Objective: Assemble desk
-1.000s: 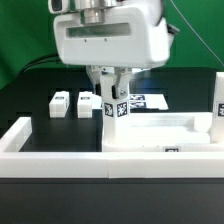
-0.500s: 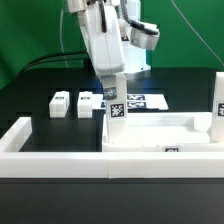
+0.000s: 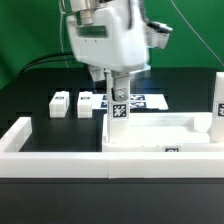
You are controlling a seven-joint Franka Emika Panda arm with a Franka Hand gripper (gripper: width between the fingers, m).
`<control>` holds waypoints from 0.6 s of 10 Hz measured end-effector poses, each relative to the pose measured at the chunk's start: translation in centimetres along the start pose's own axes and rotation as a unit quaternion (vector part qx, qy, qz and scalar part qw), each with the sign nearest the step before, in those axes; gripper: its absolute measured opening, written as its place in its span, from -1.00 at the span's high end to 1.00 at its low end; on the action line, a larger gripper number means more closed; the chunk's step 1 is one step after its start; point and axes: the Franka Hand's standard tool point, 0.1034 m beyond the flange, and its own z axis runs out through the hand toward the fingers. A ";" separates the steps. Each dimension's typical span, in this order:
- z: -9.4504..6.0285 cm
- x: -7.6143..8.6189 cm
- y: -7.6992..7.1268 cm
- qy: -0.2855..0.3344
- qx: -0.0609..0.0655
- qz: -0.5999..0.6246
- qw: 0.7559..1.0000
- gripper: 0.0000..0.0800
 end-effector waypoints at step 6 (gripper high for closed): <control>0.1 0.1 0.2 -0.003 0.001 -0.197 0.980 -0.62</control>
Offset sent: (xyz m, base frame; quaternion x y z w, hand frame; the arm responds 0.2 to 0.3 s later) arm 0.0000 0.0000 0.0000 0.0000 0.0000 -0.1296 0.9916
